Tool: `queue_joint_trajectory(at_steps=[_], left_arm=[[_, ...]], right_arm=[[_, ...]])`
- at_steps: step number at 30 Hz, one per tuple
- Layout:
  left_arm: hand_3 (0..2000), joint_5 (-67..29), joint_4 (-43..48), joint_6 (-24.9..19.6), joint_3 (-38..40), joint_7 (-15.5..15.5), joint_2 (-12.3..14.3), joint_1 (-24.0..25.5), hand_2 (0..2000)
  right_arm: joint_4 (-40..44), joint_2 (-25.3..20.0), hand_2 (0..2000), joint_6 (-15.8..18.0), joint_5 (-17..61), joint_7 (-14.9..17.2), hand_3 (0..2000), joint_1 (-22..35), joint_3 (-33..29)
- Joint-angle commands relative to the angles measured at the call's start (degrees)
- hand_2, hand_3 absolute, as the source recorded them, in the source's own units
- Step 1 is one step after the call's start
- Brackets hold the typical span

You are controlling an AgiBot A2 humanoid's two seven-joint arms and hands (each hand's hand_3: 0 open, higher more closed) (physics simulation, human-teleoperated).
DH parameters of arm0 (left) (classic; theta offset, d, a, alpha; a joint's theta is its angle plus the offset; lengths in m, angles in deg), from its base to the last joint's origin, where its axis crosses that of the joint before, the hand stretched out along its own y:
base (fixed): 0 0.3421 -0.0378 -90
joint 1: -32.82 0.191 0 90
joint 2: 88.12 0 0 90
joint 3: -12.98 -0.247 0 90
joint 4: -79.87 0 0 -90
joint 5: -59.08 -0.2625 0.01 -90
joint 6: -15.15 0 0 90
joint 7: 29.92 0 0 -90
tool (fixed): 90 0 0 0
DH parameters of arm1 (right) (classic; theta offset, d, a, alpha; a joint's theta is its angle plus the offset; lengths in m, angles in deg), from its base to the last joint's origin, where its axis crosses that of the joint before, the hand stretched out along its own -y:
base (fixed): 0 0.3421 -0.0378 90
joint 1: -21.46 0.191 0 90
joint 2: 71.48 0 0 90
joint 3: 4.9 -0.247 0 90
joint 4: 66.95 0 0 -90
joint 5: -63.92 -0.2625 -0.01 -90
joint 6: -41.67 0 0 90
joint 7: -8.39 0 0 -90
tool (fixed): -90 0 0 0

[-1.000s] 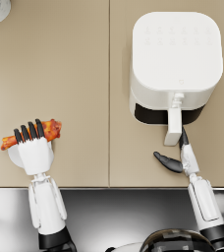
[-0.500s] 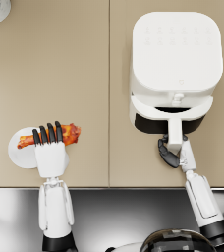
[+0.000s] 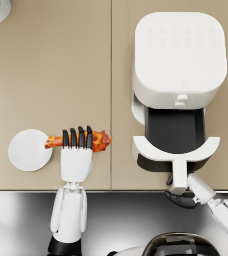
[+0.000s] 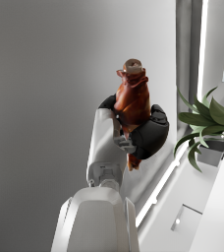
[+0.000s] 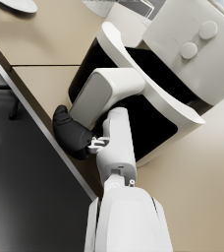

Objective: Pick up the drumstick and place it into the air fryer

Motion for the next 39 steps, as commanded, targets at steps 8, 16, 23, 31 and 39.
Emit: queue_joint_trajectory(at_steps=[8,16,23,31,39], left_arm=[[2000,2.5,2.7,-1.5,-11.0,0.2,8.1,-8.5,2000],[2000,22.6,-3.9,-2.9,-17.8,0.3,17.1,-15.2,2000],[2000,30.6,-16.4,-3.8,-26.9,0.3,17.5,-24.0,2000],[693,31.4,-17.6,-2.6,-29.9,0.2,16.9,-22.0,0],[0,31.4,-0.3,-1.1,-17.1,0.1,5.5,-8.0,0]], right_arm=[[-11.0,-8.7,2000,-0.3,-0.1,0.1,2000,-4.1,6.5],[-8.1,7.9,2000,-0.8,-0.1,0.2,2000,-3.5,4.5],[-9.0,8.6,2000,-1.3,-0.1,0.5,2000,-4.0,4.8],[-11.4,-7.3,2000,-1.5,-0.1,0.4,2000,-4.7,7.7],[-9.7,-7.8,2000,-1.5,-0.1,0.5,2000,-3.0,7.7]])
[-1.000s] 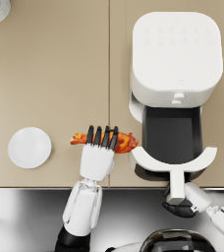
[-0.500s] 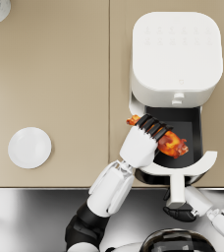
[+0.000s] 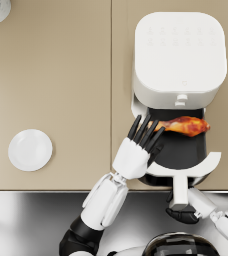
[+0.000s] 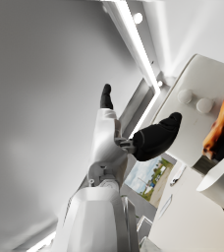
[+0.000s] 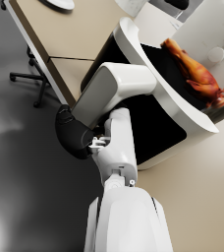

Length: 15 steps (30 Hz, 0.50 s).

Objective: Pick up the drumstick and place it into the air fryer

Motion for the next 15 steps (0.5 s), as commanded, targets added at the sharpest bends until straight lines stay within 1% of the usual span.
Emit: queue_joint_trajectory(at_steps=[1,2,4,5,7,10,15], left_arm=[[0,0.0,8.1,0.1,10.8,0.0,-5.6,7.1,0],[0,0.0,9.4,0.2,14.3,0.0,-6.4,9.3,0],[0,0.0,10.9,0.3,20.1,0.0,-7.1,13.2,0],[0,0.0,11.0,0.3,22.8,0.0,-7.0,15.1,0],[0,0.0,10.5,0.4,25.9,0.0,-6.6,17.2,0],[0,0.0,10.7,0.4,28.6,0.0,-6.5,19.4,0],[0,0.0,11.5,0.4,29.1,0.0,-6.4,21.5,0]], right_arm=[[-1.3,-15.7,2000,0.1,0.0,-0.1,2000,1.1,2.8],[-0.2,-15.8,2000,0.2,0.0,-0.1,2000,2.3,2.8],[1.8,-16.1,2000,0.6,0.0,-0.1,2000,5.2,2.6],[2.9,-16.3,2000,0.9,0.0,-0.2,2000,6.9,2.5],[4.9,-17.4,2000,1.7,0.0,-0.4,2000,9.5,2.5],[7.5,-19.1,2000,2.8,0.0,-0.4,2000,11.5,2.6],[14.3,-21.9,2000,4.2,0.1,-0.7,2000,16.4,2.6]])
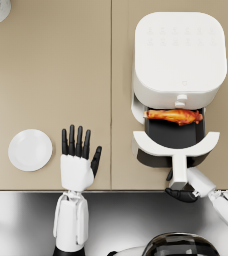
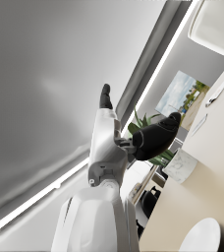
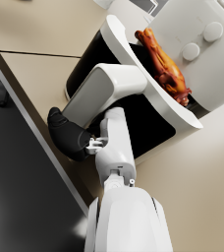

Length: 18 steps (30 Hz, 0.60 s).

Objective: Pick up the drumstick and place it into the air fryer

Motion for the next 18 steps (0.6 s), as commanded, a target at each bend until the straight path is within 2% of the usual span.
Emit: queue_joint_trajectory(at_steps=[1,6,10,18], left_arm=[[0,0.0,0.6,0.0,1.0,0.0,0.0,1.6,0],[0,0.0,0.2,0.0,0.7,0.0,0.1,2.0,0],[0,0.0,-1.0,0.0,0.8,0.0,0.1,1.9,0],[0,0.0,-2.0,0.0,1.2,0.0,0.2,2.3,0]], right_arm=[[2.2,-15.3,2000,0.0,0.0,0.1,2000,5.9,1.4],[9.8,-18.3,2000,1.2,0.1,0.3,2000,11.0,1.4],[15.8,-20.4,2000,5.2,0.1,0.3,2000,15.1,1.5],[33.4,-27.3,2000,6.9,0.1,0.2,2000,23.2,1.6]])
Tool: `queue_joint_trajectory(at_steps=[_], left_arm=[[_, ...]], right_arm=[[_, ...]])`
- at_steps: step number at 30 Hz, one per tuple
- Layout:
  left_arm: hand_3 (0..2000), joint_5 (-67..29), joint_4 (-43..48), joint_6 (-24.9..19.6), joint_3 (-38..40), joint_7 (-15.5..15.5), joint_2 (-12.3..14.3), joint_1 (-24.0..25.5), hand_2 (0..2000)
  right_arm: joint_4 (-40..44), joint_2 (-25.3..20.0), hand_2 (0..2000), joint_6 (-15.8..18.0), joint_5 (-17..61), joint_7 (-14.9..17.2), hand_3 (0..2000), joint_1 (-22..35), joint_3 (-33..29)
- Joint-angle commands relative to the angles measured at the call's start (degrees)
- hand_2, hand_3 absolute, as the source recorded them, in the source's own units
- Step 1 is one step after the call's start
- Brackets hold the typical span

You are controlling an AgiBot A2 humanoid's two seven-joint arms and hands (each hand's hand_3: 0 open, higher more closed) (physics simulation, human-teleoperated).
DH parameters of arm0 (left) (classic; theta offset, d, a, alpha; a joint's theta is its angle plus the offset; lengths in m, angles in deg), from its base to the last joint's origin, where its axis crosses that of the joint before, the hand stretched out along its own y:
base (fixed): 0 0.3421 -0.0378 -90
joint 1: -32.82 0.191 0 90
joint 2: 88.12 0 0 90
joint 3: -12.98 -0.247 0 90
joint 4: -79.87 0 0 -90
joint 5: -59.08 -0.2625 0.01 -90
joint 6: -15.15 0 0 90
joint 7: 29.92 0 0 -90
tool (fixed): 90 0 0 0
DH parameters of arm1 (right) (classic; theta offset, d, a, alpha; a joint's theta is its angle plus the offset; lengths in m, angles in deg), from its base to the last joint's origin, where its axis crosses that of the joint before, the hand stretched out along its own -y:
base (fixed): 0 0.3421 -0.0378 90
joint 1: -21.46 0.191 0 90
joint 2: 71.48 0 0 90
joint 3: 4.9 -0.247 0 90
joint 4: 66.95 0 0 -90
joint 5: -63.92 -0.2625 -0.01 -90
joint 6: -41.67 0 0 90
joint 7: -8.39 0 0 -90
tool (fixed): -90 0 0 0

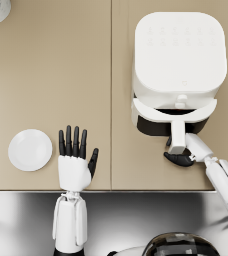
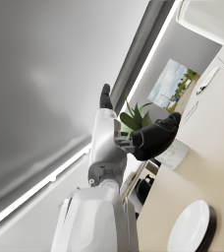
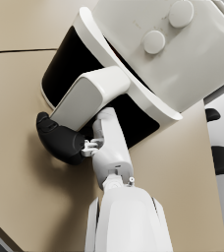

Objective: Pick up the drumstick and place it into the air fryer

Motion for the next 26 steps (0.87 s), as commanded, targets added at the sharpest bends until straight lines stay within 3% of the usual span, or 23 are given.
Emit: queue_joint_trajectory(at_steps=[1,2,3,5,6,7,8,9,10,11,22,25,26], left_arm=[[0,0.0,0.3,0.0,0.6,0.0,-0.1,-0.8,0],[0,0.0,0.1,0.0,0.8,0.0,-0.1,-1.2,0],[0,0.0,-0.1,0.0,0.4,0.0,0.0,-0.2,0],[0,0.0,0.5,0.0,0.7,0.0,-0.1,-1.1,0],[0,0.0,0.4,0.0,0.4,0.0,-0.1,-1.0,0],[0,0.0,0.7,0.0,0.3,0.0,0.0,-0.8,0],[0,0.0,1.2,0.0,0.4,0.0,0.0,-0.4,0],[0,0.0,1.4,0.0,0.5,0.0,0.0,0.0,0],[0,0.0,0.6,0.0,0.5,0.0,0.0,0.0,0],[0,0.0,0.8,0.0,0.5,0.0,0.0,0.1,0],[0,0.0,1.1,0.0,0.5,0.0,0.1,0.5,0],[0,0.0,1.2,0.0,0.5,0.0,0.1,0.5,0],[0,0.0,1.2,0.0,0.5,0.0,0.1,0.5,0]], right_arm=[[7.0,-25.9,2000,0.2,0.0,0.0,2000,-3.4,-25.5],[9.2,-15.2,2000,1.4,0.1,0.3,2000,6.2,-1.6],[10.5,-15.5,2000,3.1,0.0,0.1,2000,7.3,-1.1],[13.7,-16.1,2000,2.6,0.0,-0.4,2000,9.7,0.9],[15.1,-18.8,2000,2.4,0.0,-0.5,2000,7.9,-5.6],[16.3,-19.3,2000,2.7,0.0,-0.5,2000,8.3,-5.6],[17.4,-17.6,2000,4.0,0.0,-0.6,2000,11.0,0.9],[17.3,-19.8,2000,5.3,-0.1,-0.9,2000,8.7,-5.6],[15.8,-18.9,2000,6.2,-0.1,-1.0,2000,7.8,-5.2],[17.0,-9.5,2000,6.9,-0.1,-1.3,2000,6.2,-4.6],[17.8,-10.3,2000,7.5,0.0,-1.9,2000,5.7,-6.0],[17.9,-10.5,2000,6.2,0.1,-2.2,2000,5.5,-6.0],[17.9,-10.4,2000,7.3,0.1,-2.0,2000,5.6,-6.1]])
